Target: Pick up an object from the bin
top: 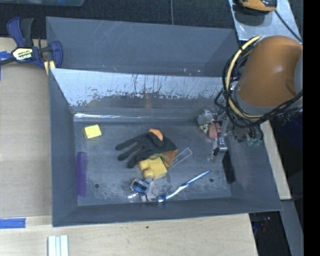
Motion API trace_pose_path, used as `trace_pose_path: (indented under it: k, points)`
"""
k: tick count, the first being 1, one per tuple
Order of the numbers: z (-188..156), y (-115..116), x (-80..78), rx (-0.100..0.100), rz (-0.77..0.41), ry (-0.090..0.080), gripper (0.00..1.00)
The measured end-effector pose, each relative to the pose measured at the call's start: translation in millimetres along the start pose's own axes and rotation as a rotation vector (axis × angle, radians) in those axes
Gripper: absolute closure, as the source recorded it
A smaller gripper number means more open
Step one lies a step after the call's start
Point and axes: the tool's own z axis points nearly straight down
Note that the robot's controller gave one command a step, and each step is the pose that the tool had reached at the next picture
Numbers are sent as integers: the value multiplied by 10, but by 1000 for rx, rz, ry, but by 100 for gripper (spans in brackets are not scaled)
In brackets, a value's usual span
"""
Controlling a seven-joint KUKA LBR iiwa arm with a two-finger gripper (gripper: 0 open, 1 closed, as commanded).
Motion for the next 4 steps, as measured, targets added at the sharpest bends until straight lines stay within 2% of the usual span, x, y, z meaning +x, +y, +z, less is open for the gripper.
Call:
trace_pose_path:
  k: [1, 2, 3, 4]
  points:
    - [-28, 2, -15, 1, -2, -6, 0]
    - [783, 596, -63, 1, -144, -9, 0]
    - [594, 912, -28, 6, -383, -21, 0]
    - [849, 1470, -291, 1, -352, -9, 0]
